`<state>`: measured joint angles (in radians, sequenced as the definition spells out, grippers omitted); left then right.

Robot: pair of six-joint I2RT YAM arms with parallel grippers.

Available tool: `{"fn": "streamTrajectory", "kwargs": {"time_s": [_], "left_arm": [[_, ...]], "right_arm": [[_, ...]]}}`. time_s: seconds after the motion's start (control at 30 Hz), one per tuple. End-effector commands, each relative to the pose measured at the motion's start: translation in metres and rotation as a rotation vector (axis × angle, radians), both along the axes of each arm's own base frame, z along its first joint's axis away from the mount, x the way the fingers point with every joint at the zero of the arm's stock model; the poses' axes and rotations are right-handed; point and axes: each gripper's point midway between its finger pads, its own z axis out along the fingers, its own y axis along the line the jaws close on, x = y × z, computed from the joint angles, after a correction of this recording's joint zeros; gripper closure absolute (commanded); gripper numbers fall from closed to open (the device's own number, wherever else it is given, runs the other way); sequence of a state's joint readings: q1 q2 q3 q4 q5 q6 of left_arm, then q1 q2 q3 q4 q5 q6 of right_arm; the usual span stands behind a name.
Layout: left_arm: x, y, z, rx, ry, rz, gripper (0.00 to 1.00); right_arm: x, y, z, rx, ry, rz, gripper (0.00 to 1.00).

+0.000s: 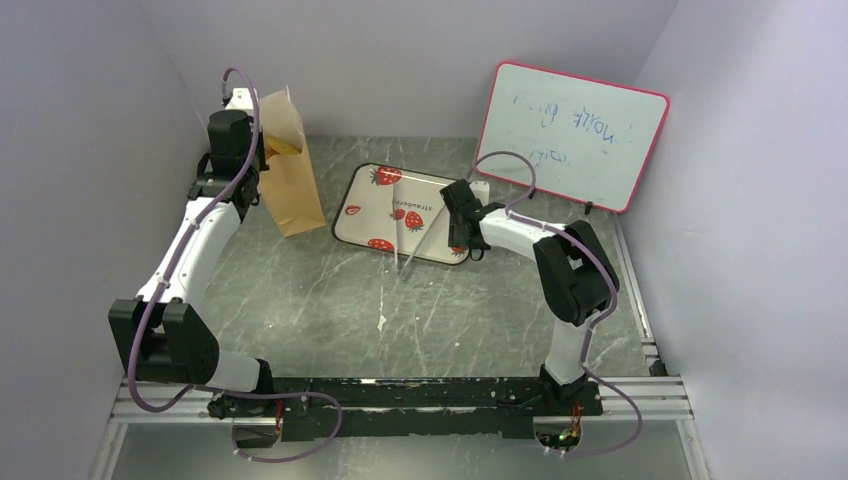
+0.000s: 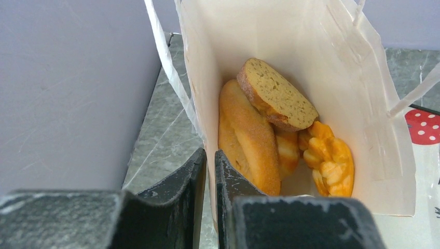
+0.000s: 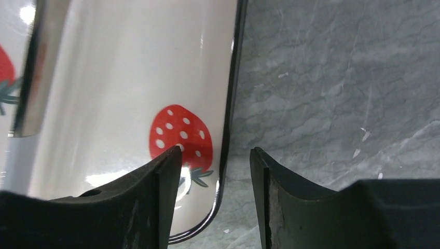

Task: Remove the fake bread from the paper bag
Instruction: Move the paper bag to the center of the board.

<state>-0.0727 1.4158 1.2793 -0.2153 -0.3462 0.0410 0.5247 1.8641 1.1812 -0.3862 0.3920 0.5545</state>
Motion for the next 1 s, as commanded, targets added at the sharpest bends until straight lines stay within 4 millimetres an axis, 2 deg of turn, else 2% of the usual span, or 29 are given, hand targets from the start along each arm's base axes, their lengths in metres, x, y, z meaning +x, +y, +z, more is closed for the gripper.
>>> {"fn": "streamTrajectory", "kwargs": {"time_s": [0.0, 0.17, 0.23, 0.37, 0.57, 0.73, 0.8, 0.83, 0.97], "left_arm": [[-0.005, 0.001, -0.003, -0.021, 0.024, 0.009, 0.93], [-0.003, 0.001, -0.013, -0.049, 0.070, 0.034, 0.93], [-0.001, 0.000, -0.016, -0.059, 0.079, 0.034, 0.93], [0.002, -0.002, -0.018, -0.080, 0.089, 0.036, 0.93], [0.003, -0.003, -0.022, -0.107, 0.115, 0.052, 0.93], [0.000, -0.003, -0.026, -0.132, 0.124, 0.072, 0.78], [-0.001, -0.003, -0.030, -0.144, 0.135, 0.078, 0.71], [-0.001, -0.002, -0.031, -0.149, 0.139, 0.083, 0.66], [-0.002, 0.001, -0.037, -0.186, 0.150, 0.093, 0.59]], "right_arm": [[-0.007, -0.011, -0.013, -0.024, 0.032, -0.034, 0.49], [-0.009, -0.027, -0.016, -0.077, 0.053, -0.074, 0.46], [-0.001, -0.043, -0.016, -0.088, 0.057, -0.117, 0.46], [0.016, -0.056, -0.011, -0.107, 0.051, -0.156, 0.45], [0.042, -0.065, -0.005, -0.121, 0.041, -0.183, 0.44], [0.053, -0.061, 0.000, -0.134, 0.039, -0.178, 0.43], [0.054, -0.057, 0.008, -0.124, 0.024, -0.169, 0.42], [0.054, -0.055, 0.018, -0.118, 0.002, -0.161, 0.41], [0.047, -0.050, 0.040, -0.122, -0.038, -0.146, 0.39]]}}
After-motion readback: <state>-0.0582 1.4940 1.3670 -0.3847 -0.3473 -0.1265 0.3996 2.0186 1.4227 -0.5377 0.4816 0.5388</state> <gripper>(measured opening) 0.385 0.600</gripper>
